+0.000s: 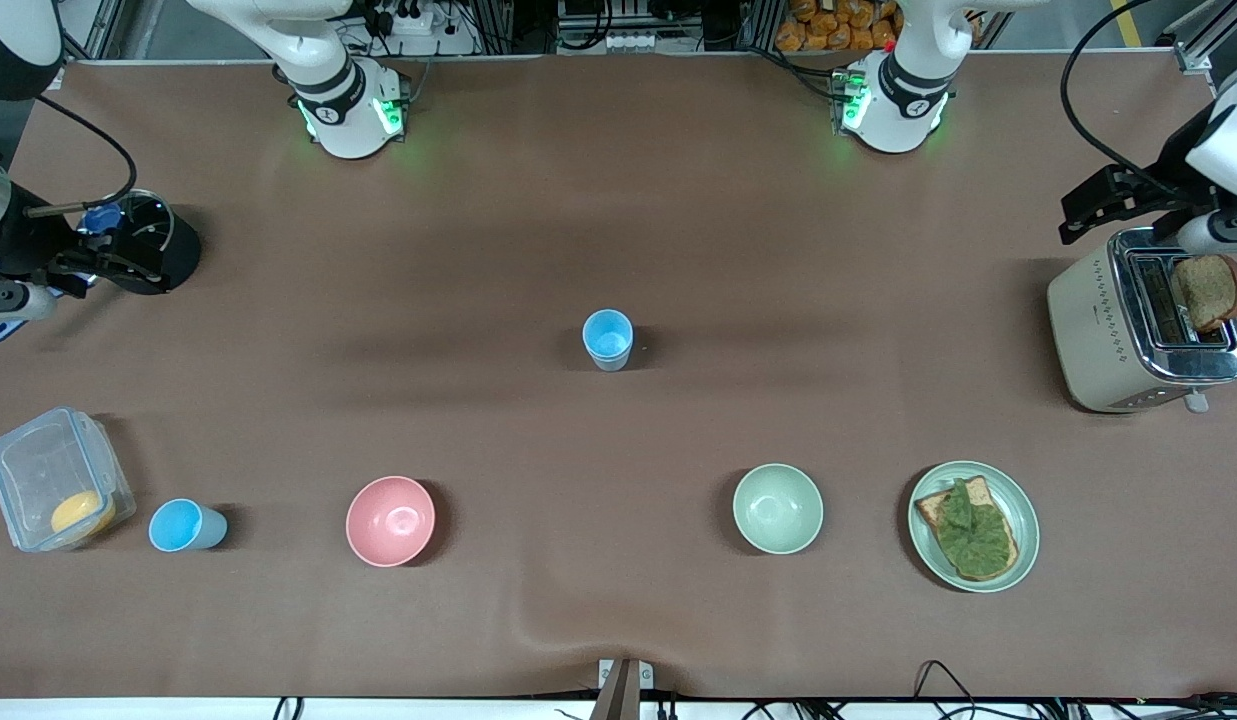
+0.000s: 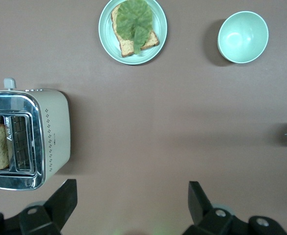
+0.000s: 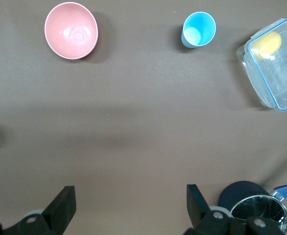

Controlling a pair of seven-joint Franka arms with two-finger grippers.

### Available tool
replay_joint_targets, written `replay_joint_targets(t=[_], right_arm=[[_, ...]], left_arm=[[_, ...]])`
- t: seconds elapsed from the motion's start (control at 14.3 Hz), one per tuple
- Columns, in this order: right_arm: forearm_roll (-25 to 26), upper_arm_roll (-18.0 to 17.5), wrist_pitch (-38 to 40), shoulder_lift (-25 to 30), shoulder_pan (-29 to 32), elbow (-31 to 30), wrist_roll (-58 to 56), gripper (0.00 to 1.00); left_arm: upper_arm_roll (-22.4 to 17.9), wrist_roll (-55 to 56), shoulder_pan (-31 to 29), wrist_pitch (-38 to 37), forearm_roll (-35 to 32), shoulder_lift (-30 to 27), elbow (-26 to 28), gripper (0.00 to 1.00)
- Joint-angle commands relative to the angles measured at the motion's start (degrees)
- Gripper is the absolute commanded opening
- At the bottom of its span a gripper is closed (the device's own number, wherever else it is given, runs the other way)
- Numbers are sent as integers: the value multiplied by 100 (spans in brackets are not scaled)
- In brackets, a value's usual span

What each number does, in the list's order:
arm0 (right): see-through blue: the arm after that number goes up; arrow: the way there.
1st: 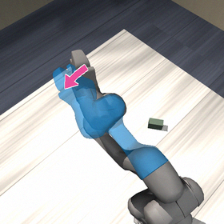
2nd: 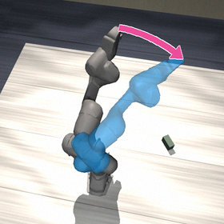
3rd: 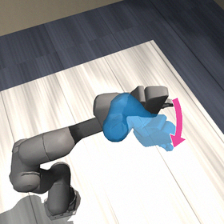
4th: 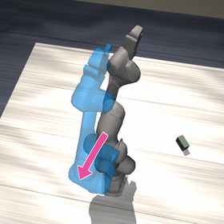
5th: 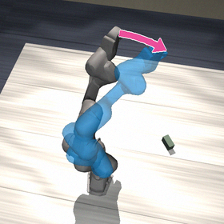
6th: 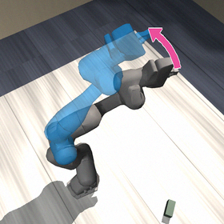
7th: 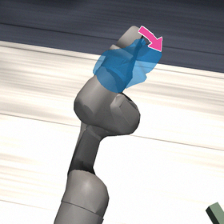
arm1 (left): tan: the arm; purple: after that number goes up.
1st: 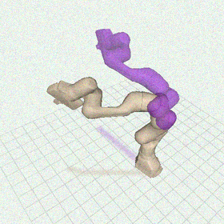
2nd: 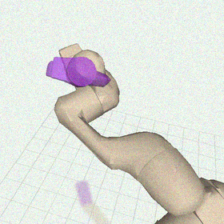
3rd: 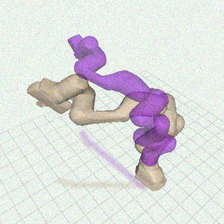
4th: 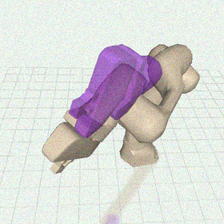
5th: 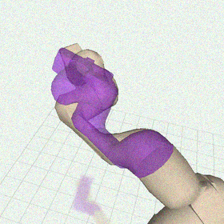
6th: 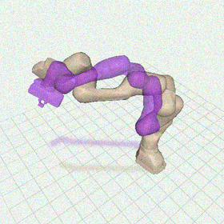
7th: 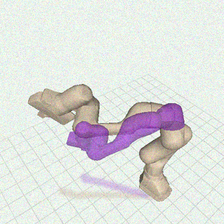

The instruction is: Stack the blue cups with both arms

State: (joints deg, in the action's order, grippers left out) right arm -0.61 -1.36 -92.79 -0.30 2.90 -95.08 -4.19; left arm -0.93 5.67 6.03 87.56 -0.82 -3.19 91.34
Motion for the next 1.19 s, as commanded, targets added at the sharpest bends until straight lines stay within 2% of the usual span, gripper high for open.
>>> replay_joint_targets(t=[0.0, 0.91, 1.12], right_arm=[[70, -118, 6, 21, 140, 15, -20, 100], [70, -118, 15, 21, 140, 15, -29, 100], [70, -118, 24, 21, 140, 7, -29, 100]], left_arm=[[-13, -22, -5, -81, 55, 116, -257, 100], [-30, -101, -76, -72, 20, 239, -266, 100], [-65, -14, -76, -72, 3, 239, -406, 100]])
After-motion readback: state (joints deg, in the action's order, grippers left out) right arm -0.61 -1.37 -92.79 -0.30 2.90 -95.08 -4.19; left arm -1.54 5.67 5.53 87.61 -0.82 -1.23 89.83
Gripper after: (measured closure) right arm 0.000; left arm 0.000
